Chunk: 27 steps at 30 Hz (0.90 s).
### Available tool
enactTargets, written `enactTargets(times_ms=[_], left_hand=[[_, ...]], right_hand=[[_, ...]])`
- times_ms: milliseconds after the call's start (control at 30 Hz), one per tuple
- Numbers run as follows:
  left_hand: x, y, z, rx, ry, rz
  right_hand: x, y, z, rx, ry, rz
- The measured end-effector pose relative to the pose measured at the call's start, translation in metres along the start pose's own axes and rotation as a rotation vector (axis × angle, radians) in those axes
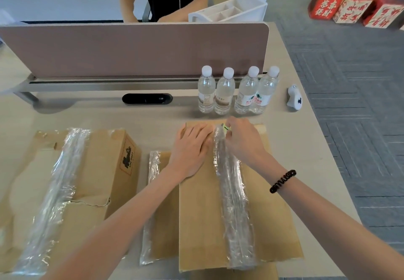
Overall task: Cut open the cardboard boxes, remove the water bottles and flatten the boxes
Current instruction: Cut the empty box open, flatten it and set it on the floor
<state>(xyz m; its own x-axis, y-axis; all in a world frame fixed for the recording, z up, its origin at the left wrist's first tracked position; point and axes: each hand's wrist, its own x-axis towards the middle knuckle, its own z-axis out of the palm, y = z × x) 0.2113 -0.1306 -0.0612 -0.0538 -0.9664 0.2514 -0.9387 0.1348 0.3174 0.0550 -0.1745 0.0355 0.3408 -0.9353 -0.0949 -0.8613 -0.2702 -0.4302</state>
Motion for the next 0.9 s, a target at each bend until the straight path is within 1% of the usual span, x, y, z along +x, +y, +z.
enactTargets(times_ms=[267,600,900], left_hand=[[0.001,0.001,0.002,0.009,0.008,-0.011],[-0.001,0.003,0.001,0.015,0.033,-0.008],[-0.002,0.004,-0.002,0.011,0.009,-0.007]], right_hand=[[-0.011,0.003,0.007,-0.006,0.035,0.014],[-0.021,-0.001,0.004,-0.038,-0.007,0.019],[-0.027,-0.004,0.000,0.029,-0.014,0.051]])
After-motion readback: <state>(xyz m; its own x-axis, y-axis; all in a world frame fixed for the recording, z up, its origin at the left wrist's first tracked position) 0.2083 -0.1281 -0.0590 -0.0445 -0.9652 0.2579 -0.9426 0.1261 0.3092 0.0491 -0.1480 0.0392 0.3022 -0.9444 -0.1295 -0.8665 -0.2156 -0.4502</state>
